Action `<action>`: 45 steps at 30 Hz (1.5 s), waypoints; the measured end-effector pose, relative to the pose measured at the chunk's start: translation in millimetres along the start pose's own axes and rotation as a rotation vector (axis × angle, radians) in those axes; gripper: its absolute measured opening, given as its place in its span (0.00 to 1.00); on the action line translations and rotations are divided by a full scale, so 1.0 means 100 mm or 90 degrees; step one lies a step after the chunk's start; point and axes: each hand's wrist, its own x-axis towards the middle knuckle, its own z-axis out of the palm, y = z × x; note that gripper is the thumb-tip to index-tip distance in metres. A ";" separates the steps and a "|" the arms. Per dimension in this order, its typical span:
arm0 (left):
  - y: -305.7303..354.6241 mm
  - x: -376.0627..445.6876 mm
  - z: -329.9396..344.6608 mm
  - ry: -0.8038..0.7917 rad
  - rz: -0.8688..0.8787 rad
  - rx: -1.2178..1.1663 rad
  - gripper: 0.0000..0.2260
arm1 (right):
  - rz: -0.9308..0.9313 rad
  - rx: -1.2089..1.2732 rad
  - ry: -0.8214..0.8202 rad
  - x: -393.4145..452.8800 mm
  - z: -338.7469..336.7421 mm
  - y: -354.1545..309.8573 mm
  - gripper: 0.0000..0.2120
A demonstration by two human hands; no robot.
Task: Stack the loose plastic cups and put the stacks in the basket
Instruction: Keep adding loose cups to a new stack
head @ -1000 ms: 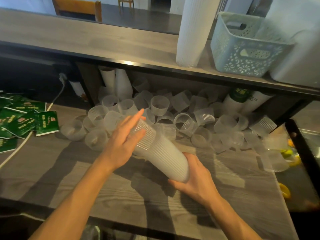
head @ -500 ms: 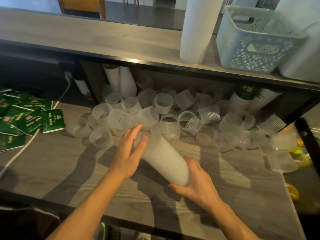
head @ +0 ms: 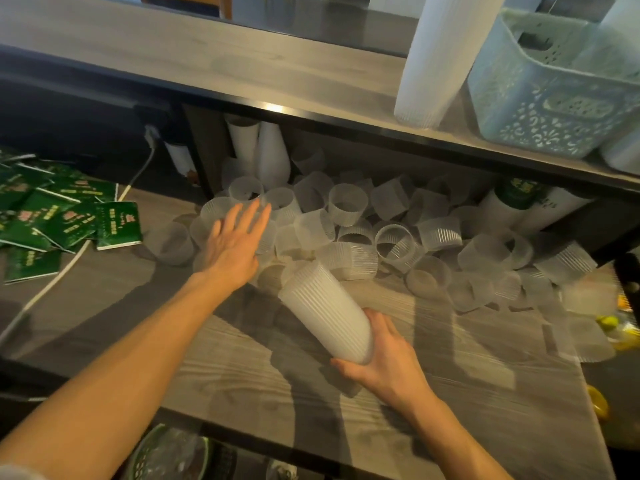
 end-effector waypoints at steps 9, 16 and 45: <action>-0.11 0.17 0.11 0.029 0.027 0.047 0.42 | 0.020 0.006 0.013 0.03 0.00 0.01 0.40; -0.17 0.10 0.10 0.125 -0.049 -0.149 0.32 | 0.024 0.028 0.001 0.02 0.01 0.00 0.40; 0.55 -0.90 -0.56 0.063 -0.106 -0.729 0.19 | -0.075 0.006 -0.073 -0.05 -0.27 0.23 0.45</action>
